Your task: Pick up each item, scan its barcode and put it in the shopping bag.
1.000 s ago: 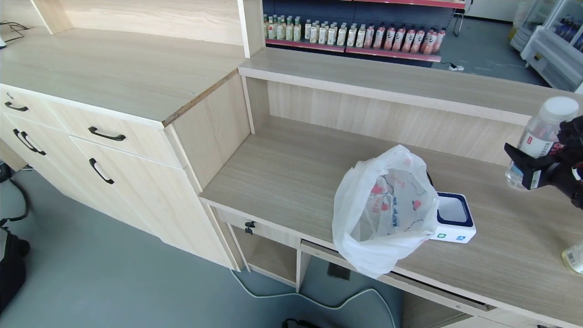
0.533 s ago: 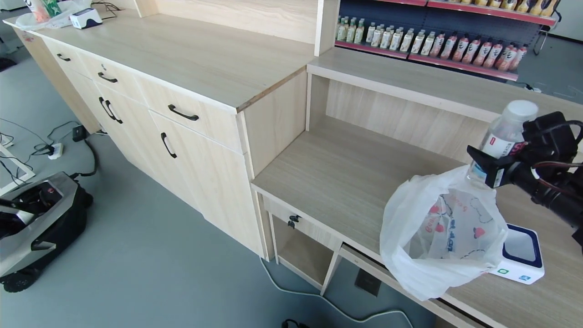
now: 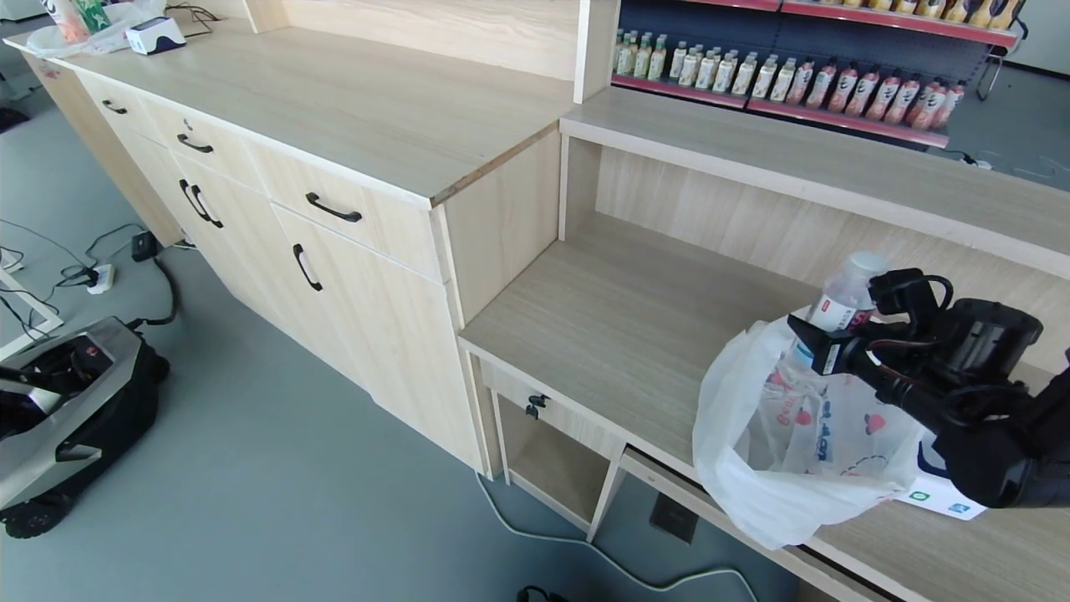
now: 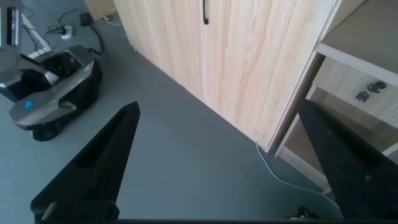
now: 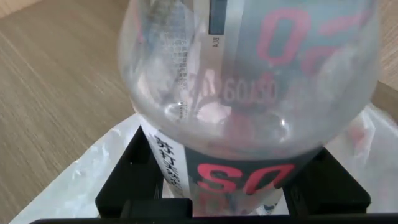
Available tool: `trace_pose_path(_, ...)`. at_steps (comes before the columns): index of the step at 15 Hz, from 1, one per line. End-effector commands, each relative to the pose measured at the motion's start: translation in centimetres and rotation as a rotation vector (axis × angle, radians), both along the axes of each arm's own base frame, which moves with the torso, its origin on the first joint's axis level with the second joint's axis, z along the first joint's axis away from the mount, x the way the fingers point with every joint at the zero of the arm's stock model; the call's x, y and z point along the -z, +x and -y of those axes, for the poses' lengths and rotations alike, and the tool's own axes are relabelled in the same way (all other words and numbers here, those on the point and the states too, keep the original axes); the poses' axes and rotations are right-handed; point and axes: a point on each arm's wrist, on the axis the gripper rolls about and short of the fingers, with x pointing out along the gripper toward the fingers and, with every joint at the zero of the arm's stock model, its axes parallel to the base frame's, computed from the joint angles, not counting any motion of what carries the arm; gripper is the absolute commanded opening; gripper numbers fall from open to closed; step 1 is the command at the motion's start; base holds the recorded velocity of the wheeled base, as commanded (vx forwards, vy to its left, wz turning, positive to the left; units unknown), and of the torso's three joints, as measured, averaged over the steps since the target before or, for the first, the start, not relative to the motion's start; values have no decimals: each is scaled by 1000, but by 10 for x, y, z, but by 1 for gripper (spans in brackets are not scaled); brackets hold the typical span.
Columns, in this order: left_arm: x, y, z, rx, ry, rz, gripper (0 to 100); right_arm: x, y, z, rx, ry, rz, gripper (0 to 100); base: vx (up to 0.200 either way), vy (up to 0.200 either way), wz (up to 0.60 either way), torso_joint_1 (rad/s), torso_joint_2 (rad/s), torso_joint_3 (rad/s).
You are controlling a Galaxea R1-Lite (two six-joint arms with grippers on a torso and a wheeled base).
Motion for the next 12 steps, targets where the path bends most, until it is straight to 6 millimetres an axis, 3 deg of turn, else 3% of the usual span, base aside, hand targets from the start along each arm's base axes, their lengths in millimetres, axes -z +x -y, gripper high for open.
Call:
trace_pose_path(1, 0, 0, 0, 0, 0, 1, 100, 30, 18, 0, -2, 4, -49, 0, 0, 0, 0, 0, 0, 0)
trace_pose_path(11, 0, 0, 0, 1, 0, 1, 100, 61, 25, 2, 1, -1, -48, 0, 0, 0, 0, 0, 0, 0)
trace_pose_path(12, 0, 0, 0, 0, 0, 1, 100, 61, 25, 2, 1, -1, -48, 100, 0, 0, 0, 0, 0, 0)
